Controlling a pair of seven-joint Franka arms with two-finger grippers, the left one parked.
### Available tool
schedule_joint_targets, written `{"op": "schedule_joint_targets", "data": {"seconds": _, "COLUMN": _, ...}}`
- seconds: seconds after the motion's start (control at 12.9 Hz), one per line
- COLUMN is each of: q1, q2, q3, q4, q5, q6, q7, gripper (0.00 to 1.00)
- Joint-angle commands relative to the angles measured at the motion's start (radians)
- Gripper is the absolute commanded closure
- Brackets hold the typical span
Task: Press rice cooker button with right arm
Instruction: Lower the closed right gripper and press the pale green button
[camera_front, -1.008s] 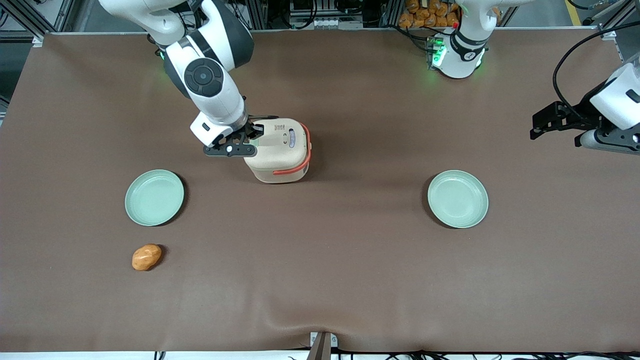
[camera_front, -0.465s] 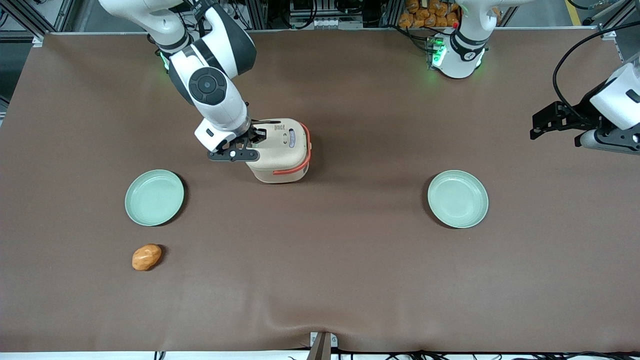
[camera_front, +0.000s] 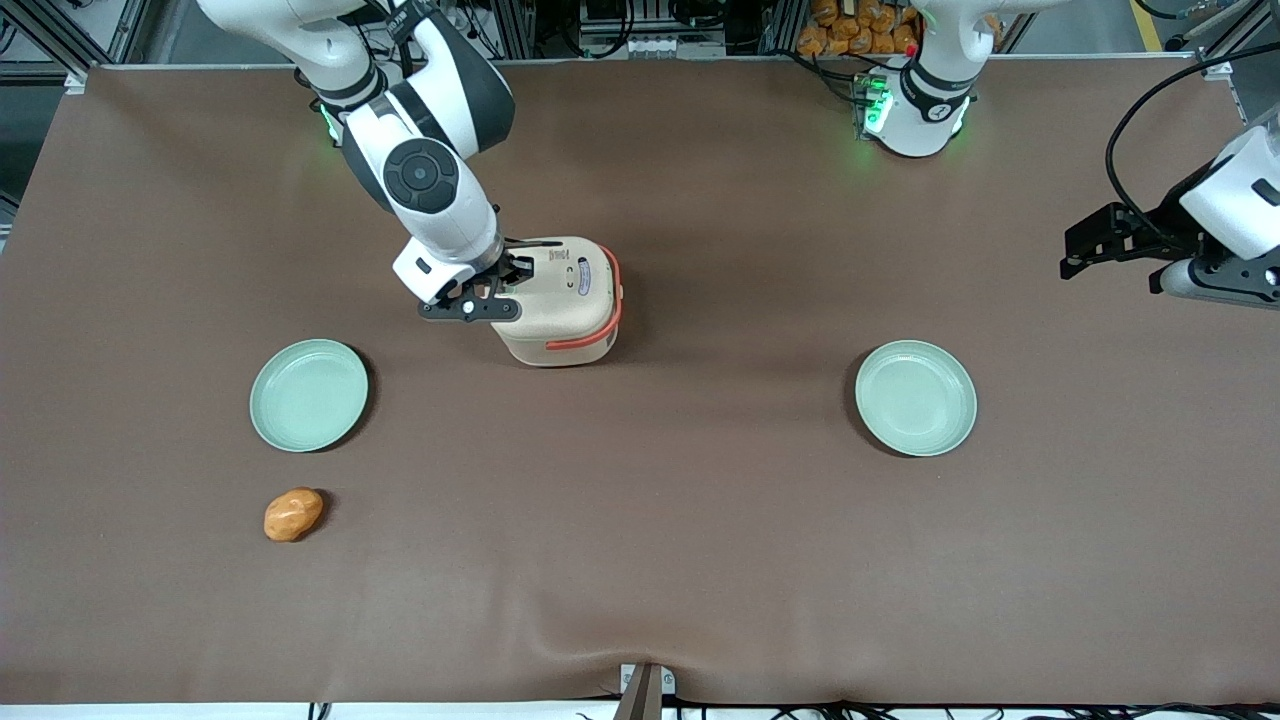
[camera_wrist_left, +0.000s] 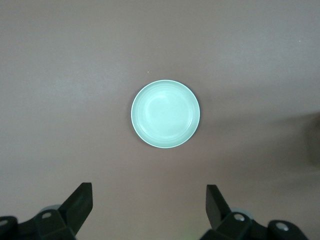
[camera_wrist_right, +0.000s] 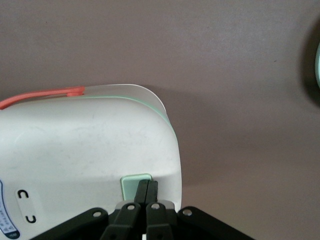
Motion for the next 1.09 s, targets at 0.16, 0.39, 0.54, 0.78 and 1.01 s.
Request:
{"op": "schedule_joint_targets", "data": {"seconds": 0.16, "q1": -0.003, "q2": -0.017, "q3": 0.028, "q4": -0.011, "q5": -0.014, "q6": -0.023, "q7": 0.045, "gripper": 1.0}}
{"op": "schedule_joint_targets", "data": {"seconds": 0.39, "q1": -0.006, "q2": -0.017, "q3": 0.037, "q4": -0.01, "q5": -0.014, "q6": -0.018, "q7": 0.048, "gripper": 1.0}}
{"op": "schedule_joint_targets", "data": {"seconds": 0.54, "q1": -0.009, "q2": -0.014, "q3": 0.035, "q4": -0.013, "q5": -0.014, "q6": -0.009, "q7": 0.049, "gripper": 1.0}}
{"op": "schedule_joint_targets", "data": {"seconds": 0.78, "q1": -0.01, "q2": -0.008, "q3": 0.035, "q4": -0.019, "q5": -0.014, "q6": 0.002, "q7": 0.049, "gripper": 1.0}}
{"op": "schedule_joint_targets", "data": {"seconds": 1.01, "q1": -0.009, "q2": 0.009, "q3": 0.035, "q4": -0.047, "q5": -0.014, "q6": 0.052, "q7": 0.049, "gripper": 1.0}}
